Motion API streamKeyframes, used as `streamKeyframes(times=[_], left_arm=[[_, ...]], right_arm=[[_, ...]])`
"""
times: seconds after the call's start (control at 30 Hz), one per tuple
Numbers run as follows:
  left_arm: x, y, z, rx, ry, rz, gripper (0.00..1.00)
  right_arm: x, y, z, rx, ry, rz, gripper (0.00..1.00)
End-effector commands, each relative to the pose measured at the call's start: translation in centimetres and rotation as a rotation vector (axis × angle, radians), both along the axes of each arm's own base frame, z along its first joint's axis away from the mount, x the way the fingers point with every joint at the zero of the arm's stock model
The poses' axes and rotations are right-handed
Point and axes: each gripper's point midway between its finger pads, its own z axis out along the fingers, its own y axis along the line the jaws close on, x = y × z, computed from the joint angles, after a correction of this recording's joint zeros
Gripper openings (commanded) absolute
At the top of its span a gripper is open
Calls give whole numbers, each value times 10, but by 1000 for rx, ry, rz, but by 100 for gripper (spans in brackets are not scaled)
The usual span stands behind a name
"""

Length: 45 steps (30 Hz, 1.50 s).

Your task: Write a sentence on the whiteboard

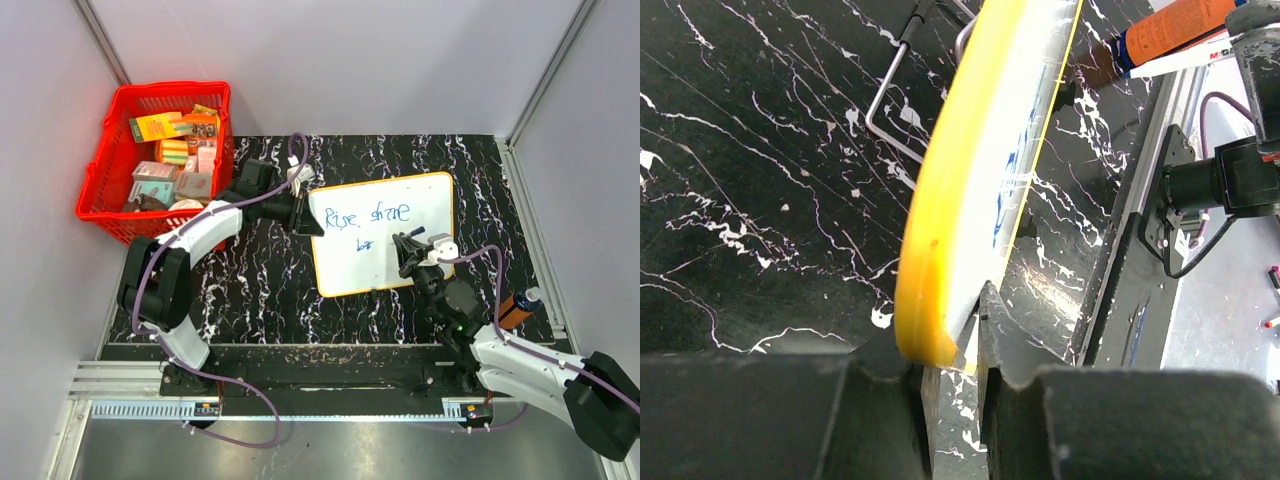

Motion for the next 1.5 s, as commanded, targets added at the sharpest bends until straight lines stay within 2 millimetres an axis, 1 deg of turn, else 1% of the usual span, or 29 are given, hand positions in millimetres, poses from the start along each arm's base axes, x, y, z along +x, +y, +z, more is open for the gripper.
streamKeyframes(times=[0.0,0.03,0.1,0.13,0.17,0.27,0.3,0.33,0.37,0.6,0.67,0.7,0.8,0.93,1.0,1.03,1.07,1.13,1.17,1.23,1.37,1.43,1.47], left_arm=[[69,48,-23,256,-356,166,0],[68,48,-24,258,-358,164,0],[69,48,-23,258,-356,164,0],[69,48,-23,260,-358,161,0],[69,48,-23,262,-355,159,0],[70,48,-25,266,-349,161,0],[70,49,-26,268,-346,164,0],[72,48,-26,272,-346,165,0],[73,49,-31,279,-332,164,0],[79,52,-46,324,-282,183,0],[83,54,-48,340,-277,195,0],[83,56,-54,353,-260,198,0],[84,56,-58,360,-246,199,0],[84,55,-59,357,-247,197,0],[83,54,-59,351,-244,193,0],[83,54,-59,350,-242,191,0],[82,53,-58,345,-241,187,0],[82,52,-57,342,-242,185,0],[82,52,-57,339,-242,182,0],[82,52,-56,338,-247,183,0],[81,50,-54,326,-248,176,0],[81,50,-55,327,-247,175,0],[80,50,-56,327,-244,176,0]], right_arm=[[-1,17,36,79,-80,70,0],[-1,18,39,85,-91,78,0],[1,23,35,78,-86,89,0],[1,25,37,85,-96,96,0],[3,28,33,82,-84,101,0],[5,31,31,91,-86,109,0],[7,34,24,81,-71,111,0],[7,34,26,93,-82,114,0],[8,36,21,86,-72,114,0],[9,37,22,89,-77,114,0],[10,38,20,84,-73,113,0],[11,37,19,82,-70,109,0],[13,38,15,78,-63,102,0],[18,37,12,74,-57,80,0],[21,37,6,64,-46,69,0],[21,38,10,77,-59,68,0],[22,38,6,74,-55,66,0],[24,37,8,90,-64,55,0],[24,37,6,87,-60,52,0],[26,36,10,98,-71,42,0],[33,37,7,84,-69,18,0],[34,37,12,100,-88,11,0],[35,37,9,96,-85,9,0]])
